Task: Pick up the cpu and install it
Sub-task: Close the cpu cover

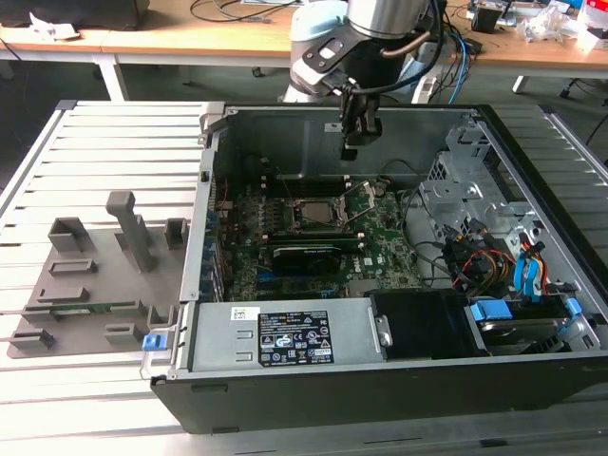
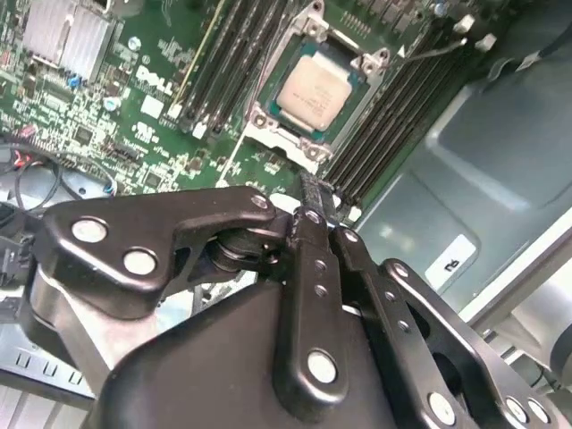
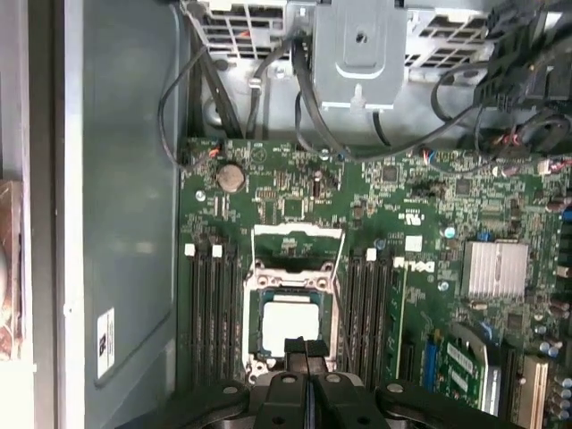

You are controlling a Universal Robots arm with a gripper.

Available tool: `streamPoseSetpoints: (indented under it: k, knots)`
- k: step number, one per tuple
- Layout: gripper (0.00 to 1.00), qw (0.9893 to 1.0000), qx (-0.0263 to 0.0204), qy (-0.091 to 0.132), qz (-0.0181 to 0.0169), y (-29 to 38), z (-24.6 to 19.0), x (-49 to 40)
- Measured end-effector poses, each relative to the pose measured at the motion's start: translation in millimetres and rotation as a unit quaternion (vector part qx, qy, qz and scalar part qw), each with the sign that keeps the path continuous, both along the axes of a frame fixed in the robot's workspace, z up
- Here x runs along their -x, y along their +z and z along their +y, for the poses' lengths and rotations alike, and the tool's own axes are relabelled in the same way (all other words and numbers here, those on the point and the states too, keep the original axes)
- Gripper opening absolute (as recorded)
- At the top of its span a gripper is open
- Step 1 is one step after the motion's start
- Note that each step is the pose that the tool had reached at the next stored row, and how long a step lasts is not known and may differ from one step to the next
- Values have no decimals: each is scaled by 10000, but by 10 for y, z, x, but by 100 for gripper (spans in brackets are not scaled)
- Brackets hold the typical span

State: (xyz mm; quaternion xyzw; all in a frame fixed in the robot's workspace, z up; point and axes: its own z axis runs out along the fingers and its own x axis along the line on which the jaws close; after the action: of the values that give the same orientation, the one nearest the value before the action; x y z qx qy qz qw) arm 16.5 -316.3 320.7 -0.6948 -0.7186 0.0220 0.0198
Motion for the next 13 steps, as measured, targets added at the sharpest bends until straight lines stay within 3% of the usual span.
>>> streamPoseSetpoints:
  k: [6,13]
  knots:
    - [11,10000,7,0,3,-5,0,-306]
    - [11,10000,6,0,5,-10,2,-501]
